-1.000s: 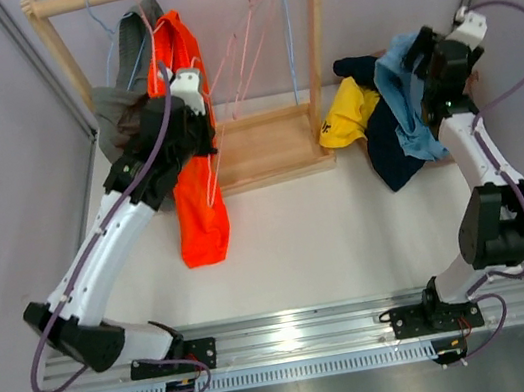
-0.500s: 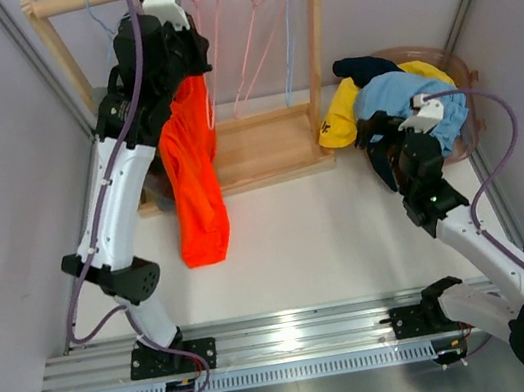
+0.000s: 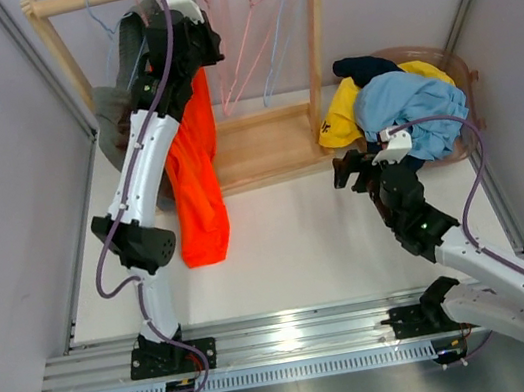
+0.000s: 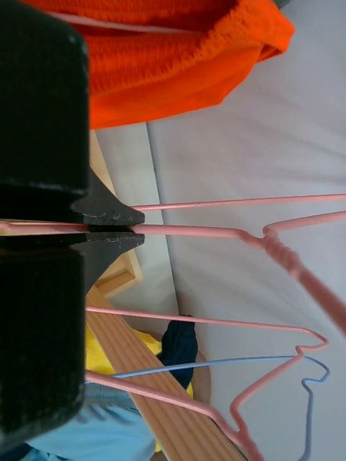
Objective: Remove the shorts from the hanger
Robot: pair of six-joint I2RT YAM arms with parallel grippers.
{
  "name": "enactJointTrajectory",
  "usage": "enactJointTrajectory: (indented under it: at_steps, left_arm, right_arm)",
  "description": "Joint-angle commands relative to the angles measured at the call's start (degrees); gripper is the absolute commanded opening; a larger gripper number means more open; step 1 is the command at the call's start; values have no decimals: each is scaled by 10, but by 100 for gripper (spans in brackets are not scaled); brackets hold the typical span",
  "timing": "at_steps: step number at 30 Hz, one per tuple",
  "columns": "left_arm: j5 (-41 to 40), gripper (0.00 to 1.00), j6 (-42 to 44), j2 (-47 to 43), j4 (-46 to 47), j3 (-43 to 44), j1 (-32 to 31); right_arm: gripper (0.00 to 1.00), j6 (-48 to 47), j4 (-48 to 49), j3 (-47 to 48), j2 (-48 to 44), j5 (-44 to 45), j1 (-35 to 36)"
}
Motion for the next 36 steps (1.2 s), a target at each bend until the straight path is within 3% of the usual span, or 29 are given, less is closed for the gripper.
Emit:
enactJointTrajectory:
  at_steps: [1, 8, 10, 15, 16, 18, 20, 22, 30, 36]
  left_arm:
    - [22, 0, -26, 5, 45, 27, 11]
    - [65, 3, -26, -43, 43, -40, 10]
    - [80, 16, -26, -68, 38, -70, 8]
    - [92, 36, -14, -169, 22, -126, 2]
    - [88, 44, -11, -182, 13, -131, 2]
    - [72, 51, 1, -222, 11, -154, 2]
    - [58, 71, 8, -248, 16, -171, 2]
    - [24, 77, 21, -277, 16, -183, 2]
    - [-61, 83, 85, -294, -28, -172, 8]
    - [-75, 81, 89, -303, -2, -246, 39]
  right_arm:
    - [92, -8, 13, -9, -19, 27, 3]
    - [92, -3, 19, -15, -12, 25, 4]
    - [92, -1, 21, -15, -6, 25, 8]
    - [93, 3, 27, -16, 2, 28, 19]
    - [93, 4, 29, -16, 4, 29, 22]
    - [94, 6, 32, -20, 5, 32, 29]
    - [94, 8, 33, -22, 9, 33, 33]
    - [94, 9, 29, -22, 10, 39, 43]
    - [94, 13, 27, -27, 5, 48, 56]
    - [94, 11, 17, -30, -9, 53, 60]
